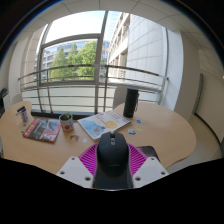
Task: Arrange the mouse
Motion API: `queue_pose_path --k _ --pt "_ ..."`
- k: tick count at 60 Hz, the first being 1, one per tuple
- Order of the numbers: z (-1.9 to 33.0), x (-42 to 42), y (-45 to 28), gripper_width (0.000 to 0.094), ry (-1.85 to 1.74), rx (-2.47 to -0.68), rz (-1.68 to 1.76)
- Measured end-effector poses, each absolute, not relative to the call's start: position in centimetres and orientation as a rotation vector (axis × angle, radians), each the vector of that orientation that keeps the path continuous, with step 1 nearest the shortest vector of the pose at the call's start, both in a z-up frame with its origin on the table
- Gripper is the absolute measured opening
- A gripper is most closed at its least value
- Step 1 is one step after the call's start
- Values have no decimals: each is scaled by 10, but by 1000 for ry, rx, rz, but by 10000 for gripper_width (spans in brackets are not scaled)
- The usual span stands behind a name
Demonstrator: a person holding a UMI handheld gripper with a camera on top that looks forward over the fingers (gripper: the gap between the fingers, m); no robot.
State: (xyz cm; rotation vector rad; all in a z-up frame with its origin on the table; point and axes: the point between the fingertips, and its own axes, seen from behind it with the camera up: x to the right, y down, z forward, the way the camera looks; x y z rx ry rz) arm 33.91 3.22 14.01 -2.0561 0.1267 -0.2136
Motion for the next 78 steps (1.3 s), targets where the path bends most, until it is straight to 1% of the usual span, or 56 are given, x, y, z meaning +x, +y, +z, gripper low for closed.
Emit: queue_pose_path --k 7,8,12,17,20,24,26,30,31,33,41,49,58,67,78 --pt "62 394 26 379 188 -2188 -170" --pt "41 399 31 381 190 -2195 -168" --pt "17 412 26 390 184 -2236 -144" --pt "-6 414 27 442 181 -2269 -93" --pt "-12 414 26 484 184 -2281 -66" --pt "-9 414 25 547 179 -2284 -54" --pt "-5 414 24 619 184 -2280 -60" --pt "10 412 19 830 192 -2260 -64" --pt "15 413 17 861 195 -2253 -68" --pt "26 411 12 840 195 -2239 -76" --pt "84 407 -22 842 185 -2182 -132" --pt "141 390 -78 846 186 -2150 -162" --pt "193 371 -145 845 190 -2118 -217" --pt "222 354 -202 845 191 -2104 -244" --pt "233 341 -245 846 177 -2104 -271"
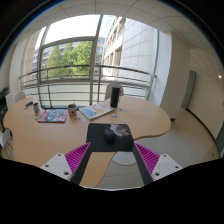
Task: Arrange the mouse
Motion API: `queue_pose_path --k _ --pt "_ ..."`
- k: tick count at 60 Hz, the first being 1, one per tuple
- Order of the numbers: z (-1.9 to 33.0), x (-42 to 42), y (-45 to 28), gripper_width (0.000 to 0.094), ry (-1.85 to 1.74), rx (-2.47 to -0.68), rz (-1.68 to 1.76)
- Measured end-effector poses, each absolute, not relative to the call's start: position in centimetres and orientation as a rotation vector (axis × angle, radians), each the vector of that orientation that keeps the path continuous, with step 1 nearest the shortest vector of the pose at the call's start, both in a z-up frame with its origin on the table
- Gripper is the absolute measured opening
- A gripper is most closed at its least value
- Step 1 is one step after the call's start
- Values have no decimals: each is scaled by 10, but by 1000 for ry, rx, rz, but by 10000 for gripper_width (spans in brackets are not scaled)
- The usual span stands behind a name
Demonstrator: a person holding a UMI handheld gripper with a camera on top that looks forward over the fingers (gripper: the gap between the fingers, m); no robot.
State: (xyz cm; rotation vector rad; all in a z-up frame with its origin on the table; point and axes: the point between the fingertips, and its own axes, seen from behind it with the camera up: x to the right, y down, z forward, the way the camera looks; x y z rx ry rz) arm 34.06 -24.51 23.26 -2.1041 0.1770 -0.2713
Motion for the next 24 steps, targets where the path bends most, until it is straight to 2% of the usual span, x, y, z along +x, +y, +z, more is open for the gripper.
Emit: queue_pose_path --k 14,24 --pt "242 328 -266 843 162 -2090 -287" --pt "236 322 -270 844 132 -2099 -304"
